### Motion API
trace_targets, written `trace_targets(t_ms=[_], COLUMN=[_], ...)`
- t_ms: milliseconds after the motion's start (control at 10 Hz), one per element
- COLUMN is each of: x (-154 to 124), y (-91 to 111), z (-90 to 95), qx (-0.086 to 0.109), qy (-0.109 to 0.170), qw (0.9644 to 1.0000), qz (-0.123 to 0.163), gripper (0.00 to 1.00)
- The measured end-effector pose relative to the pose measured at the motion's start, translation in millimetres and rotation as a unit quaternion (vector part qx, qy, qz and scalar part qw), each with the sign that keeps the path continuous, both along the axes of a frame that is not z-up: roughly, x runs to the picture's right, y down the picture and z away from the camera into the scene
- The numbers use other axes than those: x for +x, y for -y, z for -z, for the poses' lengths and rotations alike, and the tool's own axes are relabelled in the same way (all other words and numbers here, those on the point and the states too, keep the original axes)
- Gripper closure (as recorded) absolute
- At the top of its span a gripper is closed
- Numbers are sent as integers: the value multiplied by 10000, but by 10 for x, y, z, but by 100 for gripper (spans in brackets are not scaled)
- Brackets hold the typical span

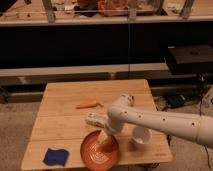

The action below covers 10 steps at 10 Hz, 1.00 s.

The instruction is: Pick up the ceramic bowl

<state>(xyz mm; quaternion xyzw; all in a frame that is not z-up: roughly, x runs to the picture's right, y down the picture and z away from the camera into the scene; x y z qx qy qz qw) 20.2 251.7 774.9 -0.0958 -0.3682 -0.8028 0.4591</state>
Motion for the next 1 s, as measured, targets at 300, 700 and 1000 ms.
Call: trace_targets(t_ms=[300,700,1000], x=[-6,-21,-27], y=[0,-1,-4], z=[-16,-37,-51], qx=[15,40,52], qy=[6,20,25], qw=[10000,10000,10000], qz=[1,-3,0], gripper=[20,20,20])
